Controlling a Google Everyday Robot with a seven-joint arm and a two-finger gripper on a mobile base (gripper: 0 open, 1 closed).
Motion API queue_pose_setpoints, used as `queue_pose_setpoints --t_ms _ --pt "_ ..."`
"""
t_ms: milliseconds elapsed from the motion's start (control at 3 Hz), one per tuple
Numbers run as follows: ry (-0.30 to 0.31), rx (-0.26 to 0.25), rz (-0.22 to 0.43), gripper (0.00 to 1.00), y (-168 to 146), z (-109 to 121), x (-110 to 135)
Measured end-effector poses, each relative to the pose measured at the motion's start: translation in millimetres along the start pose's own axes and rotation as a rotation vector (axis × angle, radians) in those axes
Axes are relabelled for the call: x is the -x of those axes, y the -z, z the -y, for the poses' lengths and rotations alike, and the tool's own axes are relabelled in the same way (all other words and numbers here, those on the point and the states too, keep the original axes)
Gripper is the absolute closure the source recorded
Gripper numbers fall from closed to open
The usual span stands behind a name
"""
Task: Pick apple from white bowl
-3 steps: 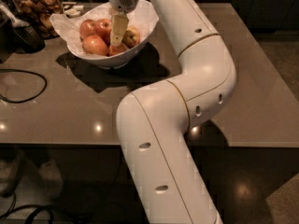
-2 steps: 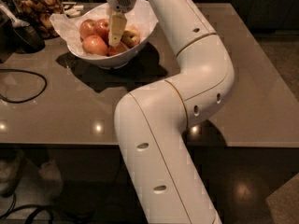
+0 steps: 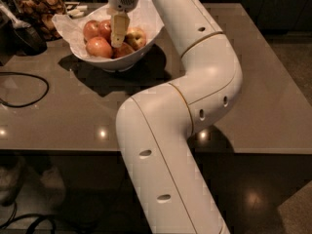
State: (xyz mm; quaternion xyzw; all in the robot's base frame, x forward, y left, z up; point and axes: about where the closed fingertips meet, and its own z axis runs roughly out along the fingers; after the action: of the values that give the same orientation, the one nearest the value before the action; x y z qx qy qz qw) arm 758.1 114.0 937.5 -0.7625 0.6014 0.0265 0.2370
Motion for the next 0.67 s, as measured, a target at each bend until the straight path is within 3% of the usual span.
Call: queue_pose_setpoints --t_ms 667 --pt "0.017 -0.001 -0.006 0.24 1.8 -0.1 3.5"
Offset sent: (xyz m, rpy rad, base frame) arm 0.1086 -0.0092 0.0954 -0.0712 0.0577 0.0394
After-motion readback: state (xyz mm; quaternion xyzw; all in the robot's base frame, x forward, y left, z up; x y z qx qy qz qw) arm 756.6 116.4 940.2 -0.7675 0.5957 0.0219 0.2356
